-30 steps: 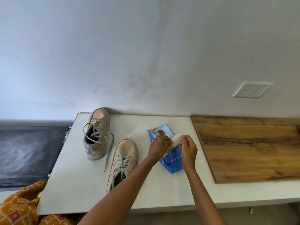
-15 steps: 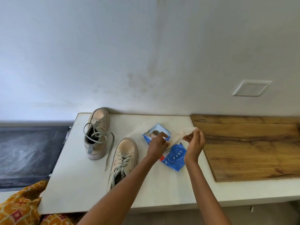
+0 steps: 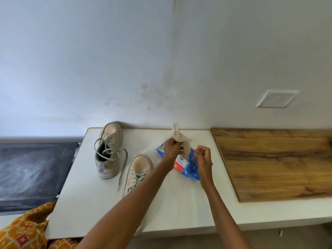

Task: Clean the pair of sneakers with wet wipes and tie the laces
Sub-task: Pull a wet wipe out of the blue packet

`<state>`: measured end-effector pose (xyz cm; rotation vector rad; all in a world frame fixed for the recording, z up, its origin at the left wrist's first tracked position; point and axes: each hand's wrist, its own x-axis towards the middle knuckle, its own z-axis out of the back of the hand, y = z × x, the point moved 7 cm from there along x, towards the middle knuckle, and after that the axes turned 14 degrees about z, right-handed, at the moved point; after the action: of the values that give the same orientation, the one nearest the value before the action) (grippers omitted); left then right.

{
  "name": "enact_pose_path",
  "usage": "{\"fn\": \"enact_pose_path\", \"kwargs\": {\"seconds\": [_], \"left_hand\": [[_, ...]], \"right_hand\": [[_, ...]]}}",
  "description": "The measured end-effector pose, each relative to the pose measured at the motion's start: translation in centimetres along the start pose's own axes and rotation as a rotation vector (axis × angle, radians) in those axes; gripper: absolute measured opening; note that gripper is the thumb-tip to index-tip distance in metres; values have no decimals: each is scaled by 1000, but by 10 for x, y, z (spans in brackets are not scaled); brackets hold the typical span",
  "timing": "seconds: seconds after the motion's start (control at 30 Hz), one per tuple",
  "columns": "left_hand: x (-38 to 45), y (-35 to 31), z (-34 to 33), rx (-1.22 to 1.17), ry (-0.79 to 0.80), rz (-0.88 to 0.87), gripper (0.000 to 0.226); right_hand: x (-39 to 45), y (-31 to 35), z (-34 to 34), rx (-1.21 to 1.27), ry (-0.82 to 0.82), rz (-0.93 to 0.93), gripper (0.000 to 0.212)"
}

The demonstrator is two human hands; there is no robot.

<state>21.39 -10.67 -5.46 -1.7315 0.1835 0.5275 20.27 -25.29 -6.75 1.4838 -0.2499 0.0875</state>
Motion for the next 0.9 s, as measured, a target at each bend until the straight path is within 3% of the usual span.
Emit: {"fn": "enact_pose_path", "kwargs": {"seconds": [0.07,0.17,0.27,0.43,0.6,0.73,0.9], "left_hand": [[-2,-4,1,-103,30,19,13],[-2,-10,7,-132,-22,20,20],[-2,-20,12,-161,-65,7,13],[-1,-24,21,-114,-124,-24,16],[-2,-3,39,-165,-177,62,16],[-3,9,39,-177,-169,102,15],[3,8,25,-141,-103,113,12]], "right_hand": [[-9,-10,-8,-178,148,9,17],[-18,-17,-19,-635,384,127,35],[-21,-19,-24,-885,482,175,48],[-20,-23,-28,-998,474,95,60],[-9,-34,-27,-975,403,9,24],[10,-28,-24,-831,276,-26,41],[48,-17,-13,-784,103,-35,18]]}}
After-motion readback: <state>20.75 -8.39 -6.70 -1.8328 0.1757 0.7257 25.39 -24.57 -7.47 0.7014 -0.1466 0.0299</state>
